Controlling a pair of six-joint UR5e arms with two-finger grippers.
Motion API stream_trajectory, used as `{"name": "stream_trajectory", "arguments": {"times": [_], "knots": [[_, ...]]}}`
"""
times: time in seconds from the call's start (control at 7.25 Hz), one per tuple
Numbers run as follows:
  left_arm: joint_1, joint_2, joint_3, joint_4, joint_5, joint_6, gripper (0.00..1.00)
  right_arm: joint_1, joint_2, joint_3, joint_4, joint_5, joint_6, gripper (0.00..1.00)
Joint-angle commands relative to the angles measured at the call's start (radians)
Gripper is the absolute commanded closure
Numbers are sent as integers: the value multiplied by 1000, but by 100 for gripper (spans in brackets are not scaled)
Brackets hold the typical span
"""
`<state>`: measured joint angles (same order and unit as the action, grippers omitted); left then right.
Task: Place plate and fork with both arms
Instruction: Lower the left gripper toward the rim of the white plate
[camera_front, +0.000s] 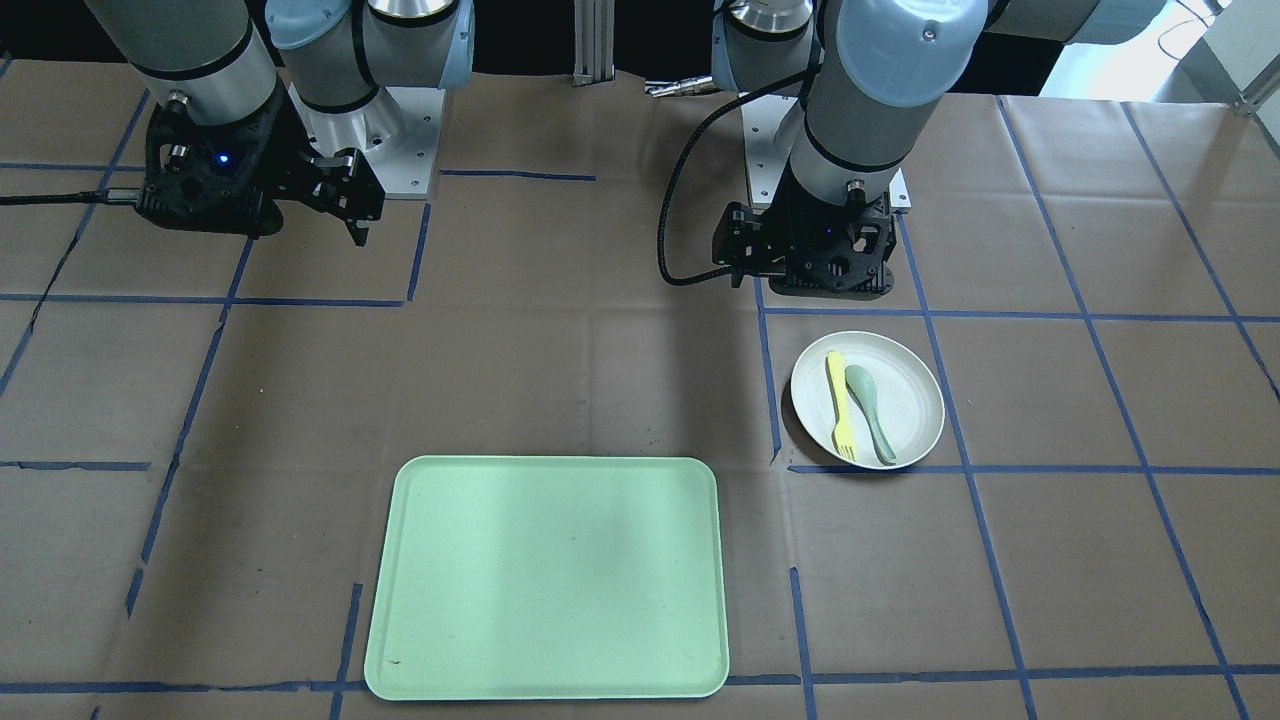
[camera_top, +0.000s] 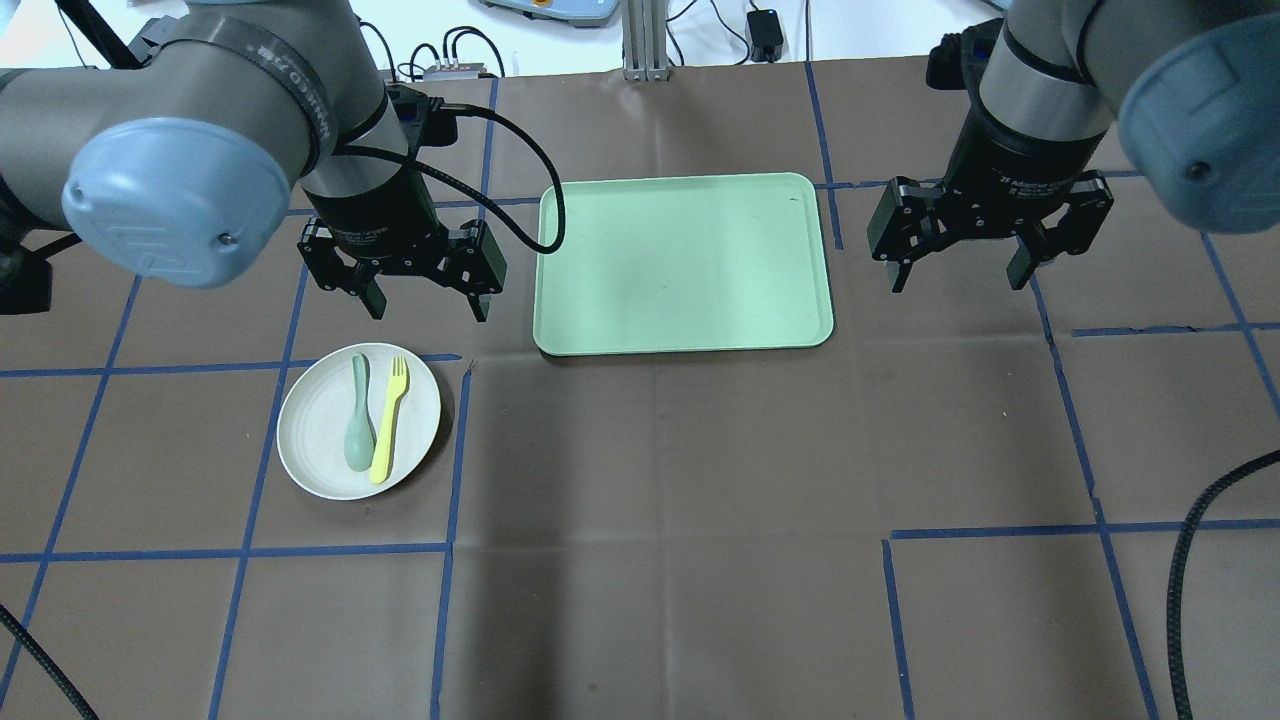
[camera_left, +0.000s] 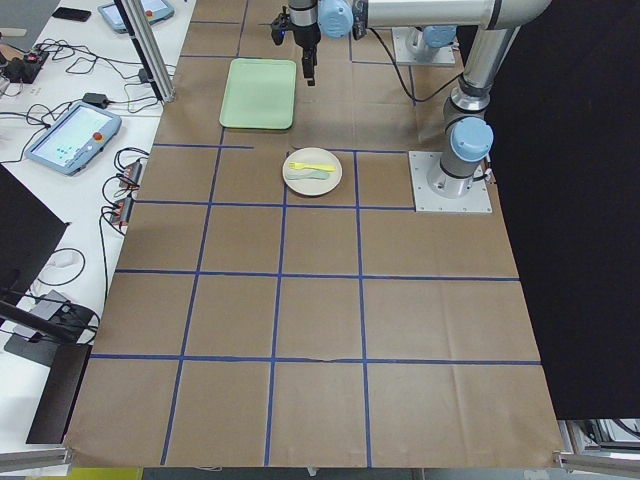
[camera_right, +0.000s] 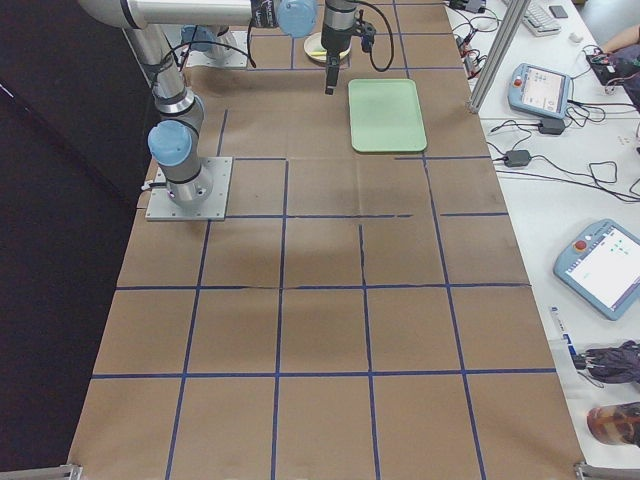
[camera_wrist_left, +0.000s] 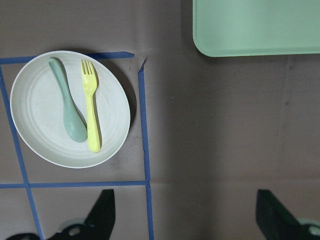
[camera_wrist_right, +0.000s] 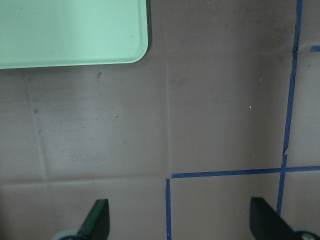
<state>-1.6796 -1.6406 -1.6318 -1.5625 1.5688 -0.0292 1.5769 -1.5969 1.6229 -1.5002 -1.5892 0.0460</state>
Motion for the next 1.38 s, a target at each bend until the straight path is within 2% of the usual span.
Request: {"name": "stream_trajectory", "arguments": {"times": [0.0, 0.28, 0.55, 0.83, 0.97, 1.24], "knots": [[1, 2, 0, -4, -1, 5, 1, 0, 2, 0, -2, 0, 0, 0], [3, 4, 0, -2, -3, 6, 1, 2, 0, 0, 0, 0, 0, 0], [61, 7, -12, -7, -7, 43, 1, 0, 0, 0, 0, 0, 0, 0], [148, 30, -122, 18, 3, 107, 1, 0, 0, 0, 0, 0, 0, 0], [205, 30, -176, 88, 1, 153, 1, 2, 0, 0, -2, 0, 0, 0], [305, 7, -314, 349, 2, 398, 1, 2, 0, 0, 0, 0, 0, 0]]}}
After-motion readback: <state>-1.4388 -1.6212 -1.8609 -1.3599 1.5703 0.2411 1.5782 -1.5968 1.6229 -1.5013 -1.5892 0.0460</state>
